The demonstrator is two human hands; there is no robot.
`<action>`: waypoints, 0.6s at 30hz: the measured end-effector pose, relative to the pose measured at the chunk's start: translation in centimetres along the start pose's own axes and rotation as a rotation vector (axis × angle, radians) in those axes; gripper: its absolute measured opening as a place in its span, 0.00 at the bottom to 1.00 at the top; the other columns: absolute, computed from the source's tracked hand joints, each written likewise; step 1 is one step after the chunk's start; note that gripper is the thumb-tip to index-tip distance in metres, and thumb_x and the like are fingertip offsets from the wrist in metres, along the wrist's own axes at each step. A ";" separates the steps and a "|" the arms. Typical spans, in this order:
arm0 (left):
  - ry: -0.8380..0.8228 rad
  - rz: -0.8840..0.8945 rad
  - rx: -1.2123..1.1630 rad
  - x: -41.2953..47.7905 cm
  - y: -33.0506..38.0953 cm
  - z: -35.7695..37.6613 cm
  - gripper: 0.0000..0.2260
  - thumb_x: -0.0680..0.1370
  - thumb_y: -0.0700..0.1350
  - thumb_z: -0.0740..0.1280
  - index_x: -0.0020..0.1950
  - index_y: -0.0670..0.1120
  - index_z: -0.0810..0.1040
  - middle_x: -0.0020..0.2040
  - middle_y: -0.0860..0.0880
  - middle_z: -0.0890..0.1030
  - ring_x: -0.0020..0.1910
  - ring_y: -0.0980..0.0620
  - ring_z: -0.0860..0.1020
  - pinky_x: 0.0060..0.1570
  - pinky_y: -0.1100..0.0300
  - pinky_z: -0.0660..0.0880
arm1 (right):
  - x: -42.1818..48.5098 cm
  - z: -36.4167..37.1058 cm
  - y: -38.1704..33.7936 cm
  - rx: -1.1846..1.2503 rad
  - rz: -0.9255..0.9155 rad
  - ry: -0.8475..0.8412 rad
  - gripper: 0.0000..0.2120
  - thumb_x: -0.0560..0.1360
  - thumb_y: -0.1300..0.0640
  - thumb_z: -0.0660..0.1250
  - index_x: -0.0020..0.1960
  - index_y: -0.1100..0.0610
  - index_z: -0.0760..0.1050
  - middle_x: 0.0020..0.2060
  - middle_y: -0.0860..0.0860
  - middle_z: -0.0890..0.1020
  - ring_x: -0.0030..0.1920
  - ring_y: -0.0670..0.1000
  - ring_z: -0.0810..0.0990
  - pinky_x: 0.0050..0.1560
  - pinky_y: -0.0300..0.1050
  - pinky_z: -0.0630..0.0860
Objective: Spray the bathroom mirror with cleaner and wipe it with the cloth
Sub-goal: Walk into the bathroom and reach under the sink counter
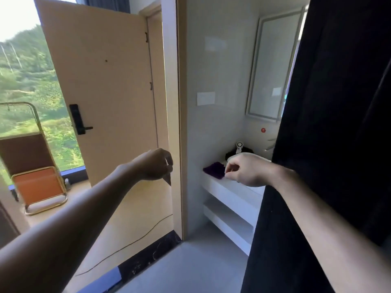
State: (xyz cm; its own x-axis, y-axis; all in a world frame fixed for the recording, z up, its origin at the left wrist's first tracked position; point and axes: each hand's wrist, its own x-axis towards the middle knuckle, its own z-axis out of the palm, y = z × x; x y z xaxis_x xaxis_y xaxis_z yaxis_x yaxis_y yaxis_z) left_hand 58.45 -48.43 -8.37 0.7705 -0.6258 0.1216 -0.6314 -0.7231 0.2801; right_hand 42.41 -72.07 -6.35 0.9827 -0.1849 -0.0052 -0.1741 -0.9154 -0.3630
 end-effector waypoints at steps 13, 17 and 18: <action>0.027 -0.065 0.037 16.3 -5.0 1.4 0.09 0.82 0.45 0.66 0.60 0.49 0.82 0.55 0.51 0.84 0.50 0.53 0.81 0.47 0.61 0.75 | 22.3 5.8 2.9 0.131 0.017 -0.122 0.22 0.80 0.51 0.63 0.72 0.55 0.68 0.63 0.53 0.77 0.60 0.54 0.77 0.63 0.51 0.75; -0.008 -0.099 0.005 19.9 -7.7 3.8 0.09 0.82 0.46 0.66 0.60 0.50 0.82 0.56 0.52 0.83 0.50 0.52 0.80 0.46 0.62 0.74 | 26.0 8.7 4.1 0.177 0.048 -0.141 0.28 0.79 0.52 0.62 0.78 0.53 0.60 0.64 0.53 0.75 0.62 0.55 0.76 0.63 0.55 0.75; -0.013 -0.103 -0.008 21.0 -8.3 4.5 0.09 0.82 0.46 0.66 0.60 0.50 0.82 0.56 0.51 0.83 0.51 0.52 0.80 0.46 0.62 0.74 | 26.7 9.3 4.5 0.188 0.057 -0.160 0.29 0.80 0.52 0.62 0.78 0.53 0.58 0.65 0.53 0.75 0.63 0.55 0.75 0.64 0.54 0.75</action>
State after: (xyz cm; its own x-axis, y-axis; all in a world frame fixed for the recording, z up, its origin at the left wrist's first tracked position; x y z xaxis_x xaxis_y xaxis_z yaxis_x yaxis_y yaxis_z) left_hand 79.42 -56.89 -12.40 0.8301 -0.5519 0.0797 -0.5481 -0.7814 0.2985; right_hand 68.47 -77.85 -16.77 0.9717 -0.1615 -0.1722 -0.2292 -0.8197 -0.5250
